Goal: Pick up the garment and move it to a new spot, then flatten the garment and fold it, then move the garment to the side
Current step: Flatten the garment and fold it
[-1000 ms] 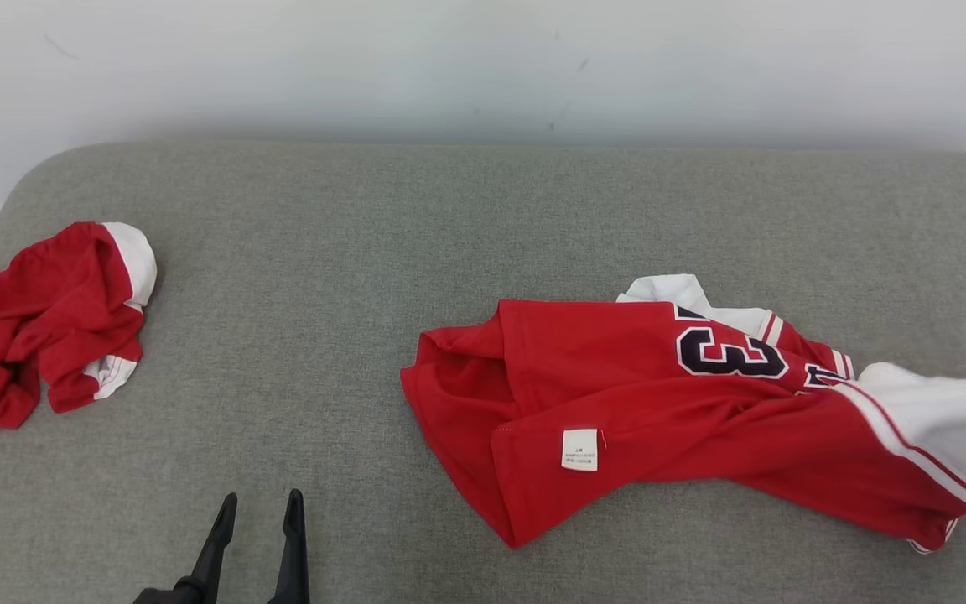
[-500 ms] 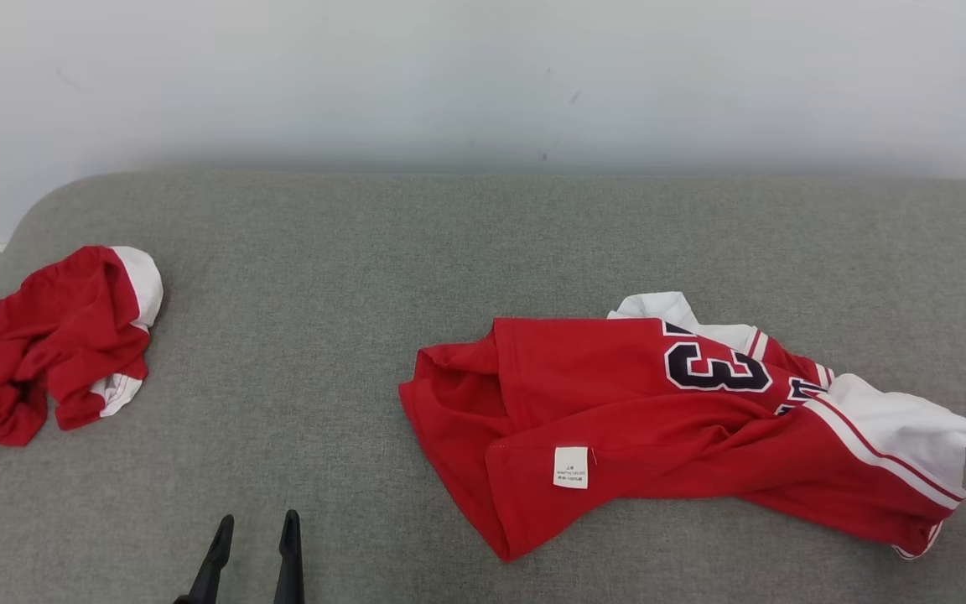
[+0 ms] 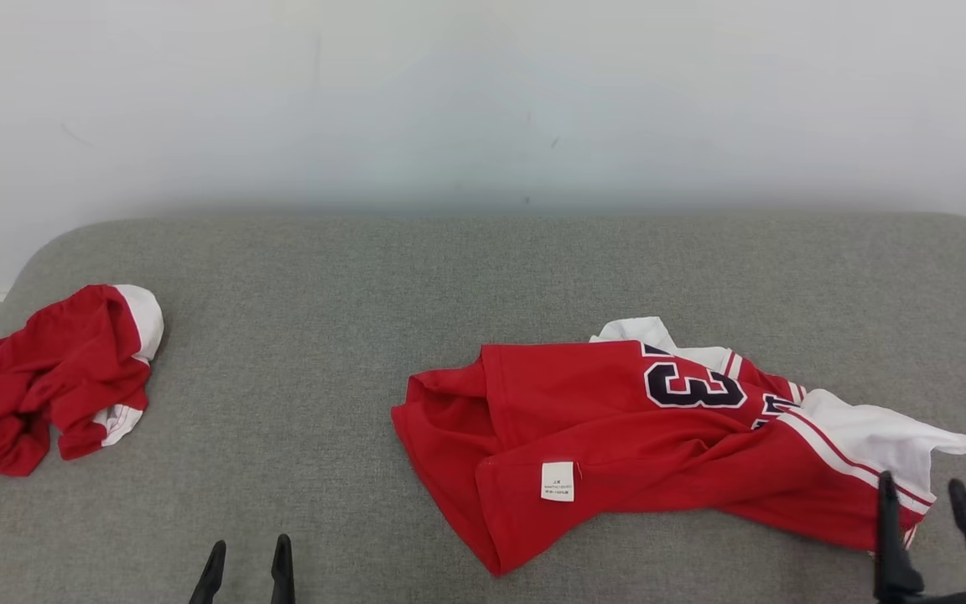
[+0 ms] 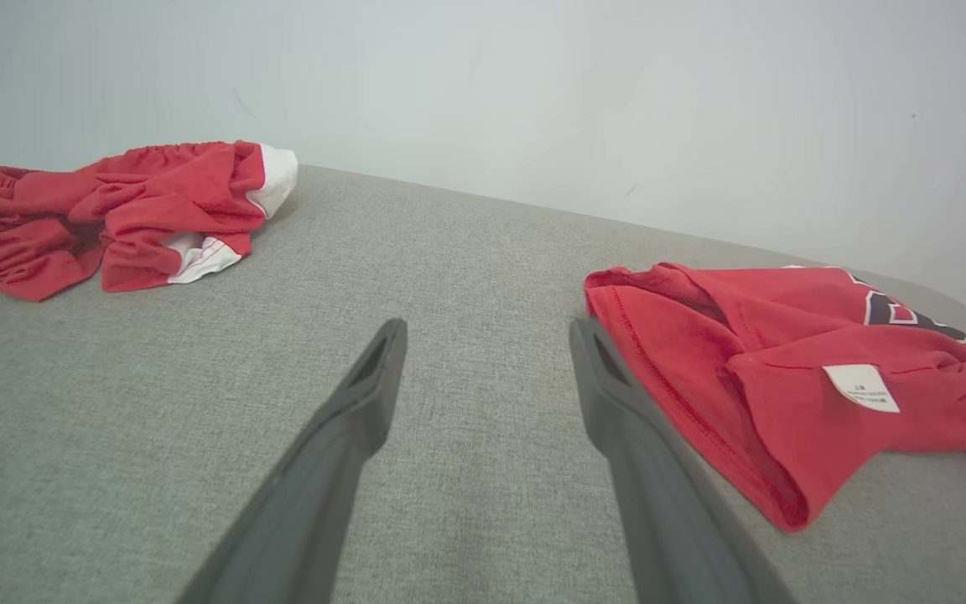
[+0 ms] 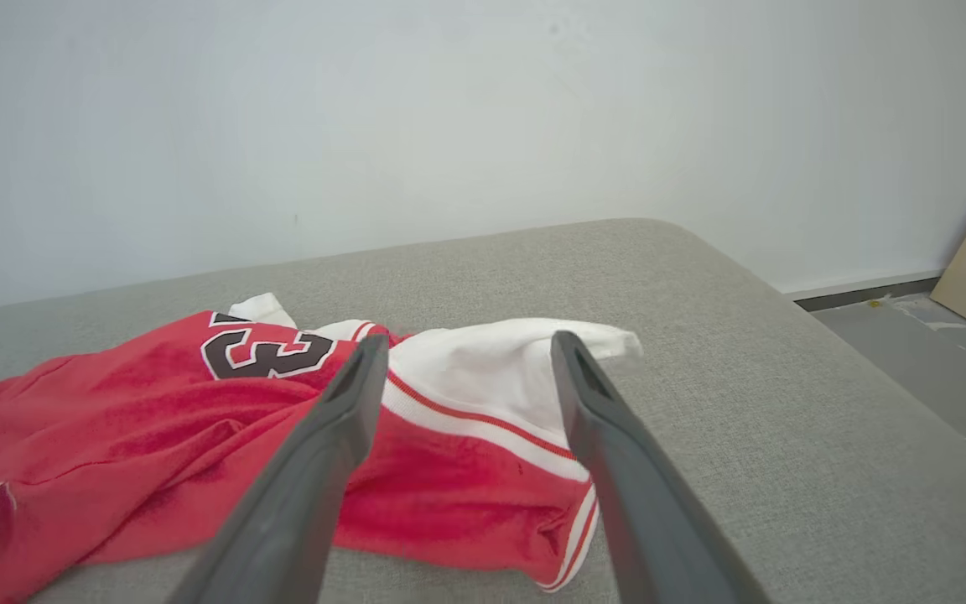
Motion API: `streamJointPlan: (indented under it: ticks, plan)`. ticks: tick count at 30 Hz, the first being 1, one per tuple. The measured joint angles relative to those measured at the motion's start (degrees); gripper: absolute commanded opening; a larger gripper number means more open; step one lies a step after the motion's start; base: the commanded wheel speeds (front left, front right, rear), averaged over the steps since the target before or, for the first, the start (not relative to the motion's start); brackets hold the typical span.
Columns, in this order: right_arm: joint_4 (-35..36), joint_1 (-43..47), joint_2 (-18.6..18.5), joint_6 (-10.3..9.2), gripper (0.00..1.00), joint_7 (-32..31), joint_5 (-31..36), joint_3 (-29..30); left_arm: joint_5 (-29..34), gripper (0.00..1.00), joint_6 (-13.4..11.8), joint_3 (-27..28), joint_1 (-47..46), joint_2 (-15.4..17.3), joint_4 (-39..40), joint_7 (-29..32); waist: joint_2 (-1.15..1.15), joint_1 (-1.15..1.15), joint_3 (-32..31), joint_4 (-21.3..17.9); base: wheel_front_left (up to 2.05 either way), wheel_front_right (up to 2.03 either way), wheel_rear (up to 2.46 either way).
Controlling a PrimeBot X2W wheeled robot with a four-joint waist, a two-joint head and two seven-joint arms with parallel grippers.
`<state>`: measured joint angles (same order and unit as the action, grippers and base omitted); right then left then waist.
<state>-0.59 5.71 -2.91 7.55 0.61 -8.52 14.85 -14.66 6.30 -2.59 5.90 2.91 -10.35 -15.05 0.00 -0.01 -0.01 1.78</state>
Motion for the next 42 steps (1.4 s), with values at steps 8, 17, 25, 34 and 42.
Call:
streamJointPlan:
  ticks: [8,17,25,34,42]
  plan:
    - [-0.57,4.66,0.03,0.0,1.0,5.34,1.04,-7.12,-0.15,1.0,-0.27,0.41,0.69,-0.01,0.25,0.0,0.0,0.01,-0.87,0.76,0.0,0.0,0.0]
    - [-1.55,6.05,0.03,0.0,1.0,7.81,2.16,-11.13,-0.2,1.0,-0.4,0.76,1.85,-0.01,0.18,0.0,0.0,0.0,-2.39,1.51,0.0,0.0,0.0]
    - [-1.67,6.09,0.03,0.0,1.0,8.18,2.18,-10.78,-0.16,1.0,-0.78,0.67,2.1,0.01,1.03,0.0,0.0,0.0,-2.61,1.73,0.0,0.0,0.0]
    - [-1.94,5.99,0.03,0.0,1.0,8.83,2.1,-10.59,0.55,1.0,-0.76,0.71,2.1,0.0,1.82,0.0,0.0,0.0,-2.43,1.55,0.0,0.0,0.0]
    - [-2.49,5.73,0.03,0.0,1.0,9.53,1.07,-11.1,0.64,1.0,-0.68,0.52,2.1,0.0,1.58,0.0,0.0,0.0,-2.38,1.45,0.0,0.0,0.0]
